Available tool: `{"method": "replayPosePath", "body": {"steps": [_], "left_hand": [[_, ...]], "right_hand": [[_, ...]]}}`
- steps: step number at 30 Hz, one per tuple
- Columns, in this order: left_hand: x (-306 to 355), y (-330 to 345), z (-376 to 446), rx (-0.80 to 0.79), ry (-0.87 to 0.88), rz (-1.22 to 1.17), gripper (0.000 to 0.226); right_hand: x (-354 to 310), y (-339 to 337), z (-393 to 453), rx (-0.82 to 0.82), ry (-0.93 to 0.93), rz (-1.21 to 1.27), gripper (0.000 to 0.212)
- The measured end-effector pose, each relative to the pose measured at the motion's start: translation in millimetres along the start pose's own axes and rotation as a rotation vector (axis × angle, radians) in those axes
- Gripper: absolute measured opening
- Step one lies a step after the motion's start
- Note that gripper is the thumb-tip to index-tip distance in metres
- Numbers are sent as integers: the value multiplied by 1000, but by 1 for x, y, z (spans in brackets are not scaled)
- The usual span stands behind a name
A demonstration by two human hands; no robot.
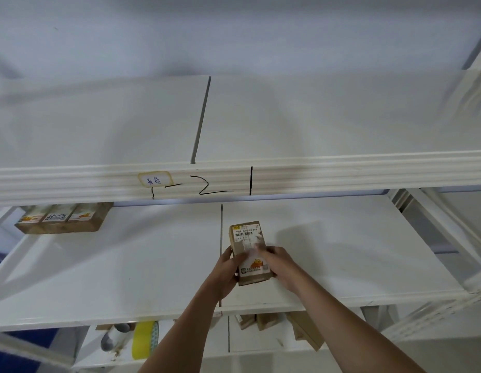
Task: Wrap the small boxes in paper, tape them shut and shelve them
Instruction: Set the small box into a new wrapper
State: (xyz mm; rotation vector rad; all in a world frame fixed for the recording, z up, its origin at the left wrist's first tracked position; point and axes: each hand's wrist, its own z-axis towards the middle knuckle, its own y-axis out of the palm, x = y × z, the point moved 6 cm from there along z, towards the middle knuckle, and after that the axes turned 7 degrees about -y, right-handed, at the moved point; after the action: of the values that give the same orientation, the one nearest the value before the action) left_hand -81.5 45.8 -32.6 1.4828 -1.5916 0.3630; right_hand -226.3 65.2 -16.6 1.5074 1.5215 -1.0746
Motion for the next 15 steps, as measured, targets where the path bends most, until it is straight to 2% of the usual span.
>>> {"method": "replayPosePath", "body": {"steps": [7, 11, 15], "left_hand": [[-1, -3, 4, 34, 35, 62, 40], [3, -5, 5, 84, 80, 109, 50], [6, -7, 4, 62, 113, 118, 52]], "right_hand": [[4, -1, 3, 66, -44, -24, 41], [10, 0, 2, 104, 44, 132, 36], [16, 1, 2, 65, 26, 248, 34]]}}
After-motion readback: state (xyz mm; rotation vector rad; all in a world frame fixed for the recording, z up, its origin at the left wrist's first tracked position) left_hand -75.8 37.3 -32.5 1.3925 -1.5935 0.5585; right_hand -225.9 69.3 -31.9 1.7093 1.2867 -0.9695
